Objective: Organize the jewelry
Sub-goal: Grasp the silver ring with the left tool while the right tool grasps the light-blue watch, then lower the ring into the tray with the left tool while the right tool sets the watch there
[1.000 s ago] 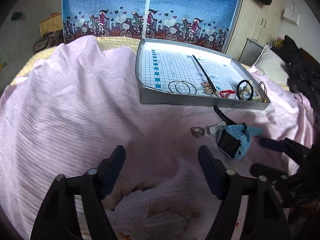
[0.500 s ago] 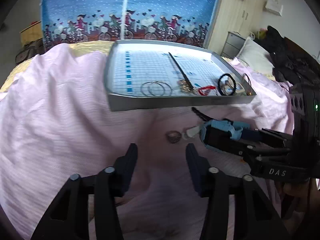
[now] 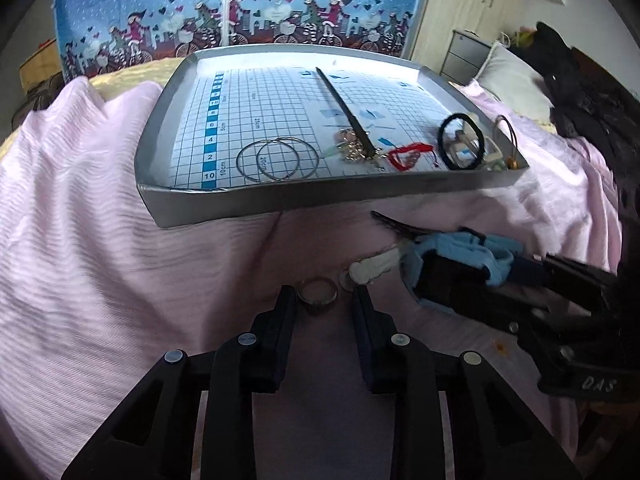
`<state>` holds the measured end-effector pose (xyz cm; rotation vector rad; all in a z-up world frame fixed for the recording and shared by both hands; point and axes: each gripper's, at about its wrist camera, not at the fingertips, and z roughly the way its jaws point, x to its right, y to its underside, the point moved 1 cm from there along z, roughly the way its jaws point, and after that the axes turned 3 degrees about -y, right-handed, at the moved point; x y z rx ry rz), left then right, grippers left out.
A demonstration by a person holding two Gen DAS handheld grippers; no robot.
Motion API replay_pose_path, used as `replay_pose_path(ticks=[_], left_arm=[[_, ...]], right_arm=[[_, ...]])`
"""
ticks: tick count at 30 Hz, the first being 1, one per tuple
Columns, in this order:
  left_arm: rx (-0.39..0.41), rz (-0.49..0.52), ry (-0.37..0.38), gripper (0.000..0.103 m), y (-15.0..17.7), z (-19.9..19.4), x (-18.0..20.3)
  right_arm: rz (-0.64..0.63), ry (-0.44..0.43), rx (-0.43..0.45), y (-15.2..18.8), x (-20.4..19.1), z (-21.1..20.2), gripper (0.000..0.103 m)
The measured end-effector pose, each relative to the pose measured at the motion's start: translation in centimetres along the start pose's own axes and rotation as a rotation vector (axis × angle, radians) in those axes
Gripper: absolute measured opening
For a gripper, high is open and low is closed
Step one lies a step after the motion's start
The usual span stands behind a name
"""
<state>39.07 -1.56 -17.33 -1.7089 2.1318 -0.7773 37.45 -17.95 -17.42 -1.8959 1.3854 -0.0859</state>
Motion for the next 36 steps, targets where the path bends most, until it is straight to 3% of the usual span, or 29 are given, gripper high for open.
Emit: replay_pose_path(ticks=[11, 23, 36], left_arm=[[0.025, -0.056, 0.02, 0.017, 0.3, -0.3, -0.7], [0.068, -0.074, 0.032, 0.017, 1.1, -1.4, -0.2], [0.096, -0.066, 0.059, 0.017, 1.4, -1.9, 0.2]], right_arm=[[0.004, -0.017, 0.006, 0.4, 0.1, 0.1, 0.054], [0.007, -0.026, 0.008, 0.4, 0.0, 0.1, 0.056], [-0.016, -0.032, 0.028, 0.6, -0.6, 0.1, 0.048]])
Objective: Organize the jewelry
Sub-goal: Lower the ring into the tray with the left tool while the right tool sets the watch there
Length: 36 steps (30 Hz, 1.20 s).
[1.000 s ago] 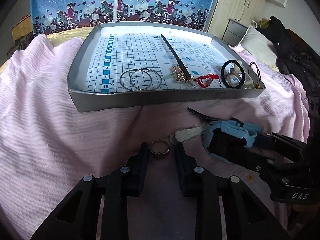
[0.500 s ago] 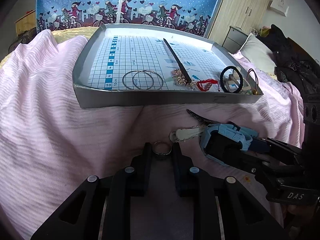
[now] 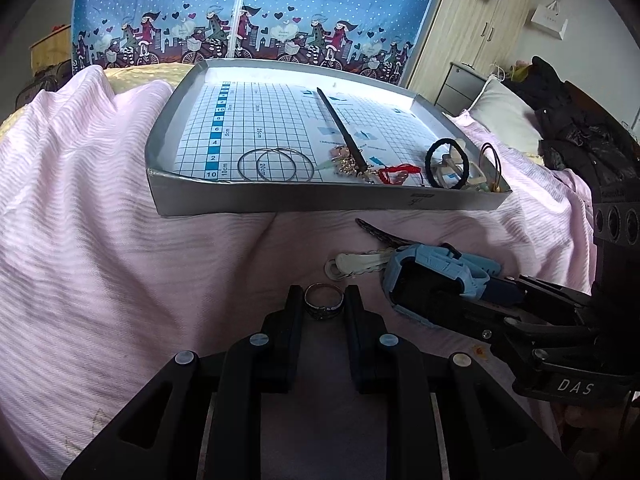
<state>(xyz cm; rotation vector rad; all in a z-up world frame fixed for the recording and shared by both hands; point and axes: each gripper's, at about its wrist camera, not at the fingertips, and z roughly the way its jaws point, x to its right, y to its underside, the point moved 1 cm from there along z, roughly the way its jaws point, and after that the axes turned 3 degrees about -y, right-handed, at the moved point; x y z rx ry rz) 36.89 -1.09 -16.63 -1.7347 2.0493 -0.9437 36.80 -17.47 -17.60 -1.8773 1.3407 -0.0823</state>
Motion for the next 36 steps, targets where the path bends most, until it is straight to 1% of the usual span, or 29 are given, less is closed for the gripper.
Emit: replay_pose_path(ticks=[6, 8, 14, 24, 27, 31, 33, 36], left_arm=[[0.02, -0.004, 0.02, 0.017, 0.1, -0.4, -0.1], [0.03, -0.009, 0.035, 0.017, 0.0, -0.6, -0.2], [0.051, -0.018, 0.037, 0.017, 0.0, -1.0, -0.2], [0.08, -0.019, 0.038, 0.017, 0.1, -1.5, 0.0], [0.118, -0.025, 0.034, 0.017, 0.0, -2.4, 0.0], [0.21, -0.069, 0.058, 0.017, -1.0, -4.3, -0.1], [0.231, -0.106, 0.075, 0.017, -1.9, -4.7, -0.3], [0.246, -0.132, 0.05, 0.017, -3.9, -4.6, -0.7]], right_arm=[[-0.015, -0.016, 0.007, 0.1, -0.4, -0.2, 0.043], [-0.027, -0.019, 0.008, 0.1, -0.7, -0.2, 0.043], [-0.023, -0.026, 0.024, 0.1, -0.6, -0.6, 0.042], [0.0, -0.012, 0.131, -0.4, -0.5, -3.1, 0.042], [0.01, -0.01, 0.163, -0.7, -0.3, -3.5, 0.042], [-0.011, 0.007, 0.216, -1.7, -0.2, -3.8, 0.042], [-0.028, 0.019, 0.236, -2.2, 0.0, -3.8, 0.042], [-0.039, 0.039, 0.254, -3.7, 0.5, -3.1, 0.042]])
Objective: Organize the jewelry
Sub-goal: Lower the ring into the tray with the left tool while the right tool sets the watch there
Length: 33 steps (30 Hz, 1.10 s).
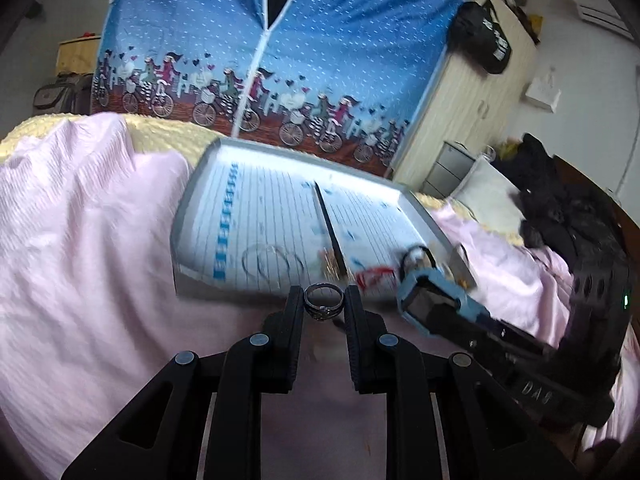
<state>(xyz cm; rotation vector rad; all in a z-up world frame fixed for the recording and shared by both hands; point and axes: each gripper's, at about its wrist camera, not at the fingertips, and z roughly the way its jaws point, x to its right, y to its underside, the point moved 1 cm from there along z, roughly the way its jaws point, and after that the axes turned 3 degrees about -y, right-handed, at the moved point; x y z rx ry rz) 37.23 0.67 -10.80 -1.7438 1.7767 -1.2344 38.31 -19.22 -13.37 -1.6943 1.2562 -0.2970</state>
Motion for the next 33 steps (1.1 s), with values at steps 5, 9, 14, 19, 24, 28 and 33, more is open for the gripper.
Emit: replay_pose_path(ticks=[5, 9, 14, 19, 24, 28, 33], left_arm=[[-0.002, -0.025, -0.09, 0.017, -2.9, 2.5, -0.3], [-0.051, -0.042, -0.147, 0.017, -3.8, 4.9, -1.0], [-0.109, -0.074, -0.167, 0.017, -3.9, 6.9, -2.4], [-0.146, -0.099, -0.178, 0.017, -3.2, 7.8, -3.4], [-0.168, -0.113, -0.192, 0.017, -3.0, 8.0, -3.7], [-0.187, -0.105, -0.204, 0.017, -3.0, 8.2, -3.5], [-0.18, -0.105, -0.212, 0.036, -3.1, 7.8, -3.3]], right_arm=[[-0.014, 0.024, 0.019, -2.2, 0.6, 1.7, 0.042], [-0.027, 0.038, 0.0, -2.9, 1.0, 3.3, 0.042], [0.009, 0.027, -0.03, -2.4, 1.8, 4.2, 0.042], [0.048, 0.028, -0.054, -2.0, 2.8, 4.5, 0.045], [0.082, 0.026, -0.071, -1.8, 3.5, 4.7, 0.05], [0.076, 0.024, -0.072, -1.7, 3.4, 4.8, 0.054], [0.079, 0.018, -0.07, -1.8, 3.5, 4.7, 0.058]])
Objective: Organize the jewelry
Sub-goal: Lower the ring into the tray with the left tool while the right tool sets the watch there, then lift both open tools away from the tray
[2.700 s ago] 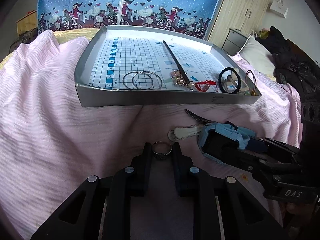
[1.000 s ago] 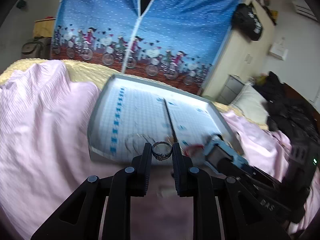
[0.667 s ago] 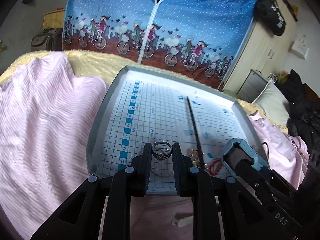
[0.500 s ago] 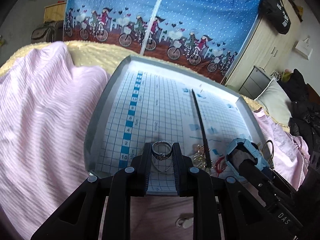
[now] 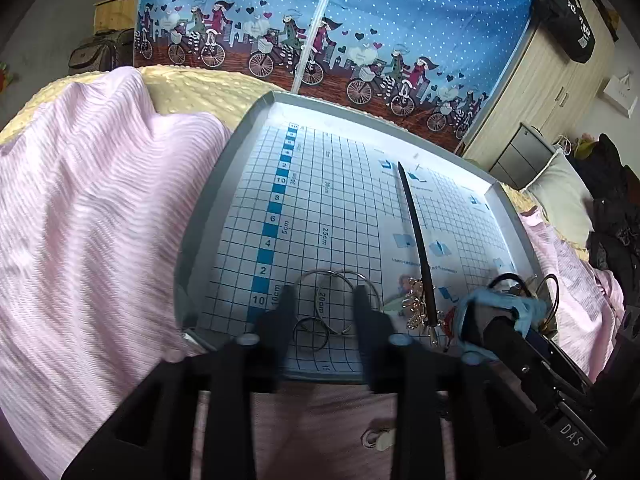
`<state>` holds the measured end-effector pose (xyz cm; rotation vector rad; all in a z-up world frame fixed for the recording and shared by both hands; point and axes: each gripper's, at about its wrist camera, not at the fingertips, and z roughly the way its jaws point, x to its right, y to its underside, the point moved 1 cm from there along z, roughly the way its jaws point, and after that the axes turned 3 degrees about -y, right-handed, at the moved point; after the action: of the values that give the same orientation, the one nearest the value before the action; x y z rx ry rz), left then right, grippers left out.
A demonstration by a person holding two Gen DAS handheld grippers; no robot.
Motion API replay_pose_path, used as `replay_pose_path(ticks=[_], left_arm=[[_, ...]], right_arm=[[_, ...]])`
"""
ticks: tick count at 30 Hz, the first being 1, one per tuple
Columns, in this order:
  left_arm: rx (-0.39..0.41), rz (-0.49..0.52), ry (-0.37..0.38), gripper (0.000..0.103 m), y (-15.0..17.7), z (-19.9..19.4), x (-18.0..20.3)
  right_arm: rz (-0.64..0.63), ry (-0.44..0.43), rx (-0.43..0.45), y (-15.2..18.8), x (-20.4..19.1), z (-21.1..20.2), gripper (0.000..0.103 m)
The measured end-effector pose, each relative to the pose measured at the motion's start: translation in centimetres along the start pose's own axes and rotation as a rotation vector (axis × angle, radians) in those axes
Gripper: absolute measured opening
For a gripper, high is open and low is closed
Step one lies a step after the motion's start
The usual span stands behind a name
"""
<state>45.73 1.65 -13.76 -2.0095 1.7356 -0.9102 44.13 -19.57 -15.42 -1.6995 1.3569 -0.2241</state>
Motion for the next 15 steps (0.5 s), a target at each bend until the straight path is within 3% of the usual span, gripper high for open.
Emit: replay_pose_path(ticks=[4, 6, 9, 12, 15], left_arm=[[0.036, -0.018, 0.0, 0.045, -0.1, -1.7, -0.2], [0.06, -0.021, -0.005, 0.067, -0.2, -2.9, -0.3], [0.122, -0.042, 0.005, 0.084, -0.1, -5.6, -0.5], [0.177, -0.067, 0.019, 0.101, 0.2, -8.3, -0.8], [0.252, -0.077, 0.021, 0.101, 0.9, -11.3, -0.7]], right_arm=[[0.015, 0.014, 0.022, -0.1, 0.2, -0.8, 0.06], [0.022, 0.005, 0.058, -0.3, 0.0, -1.9, 0.064], [0.014, -0.007, 0.108, -0.8, -0.5, -3.6, 0.077], [-0.01, -0.005, 0.157, -1.1, -1.4, -5.9, 0.082], [-0.024, 0.006, 0.216, -1.0, -2.2, -8.4, 0.103]])
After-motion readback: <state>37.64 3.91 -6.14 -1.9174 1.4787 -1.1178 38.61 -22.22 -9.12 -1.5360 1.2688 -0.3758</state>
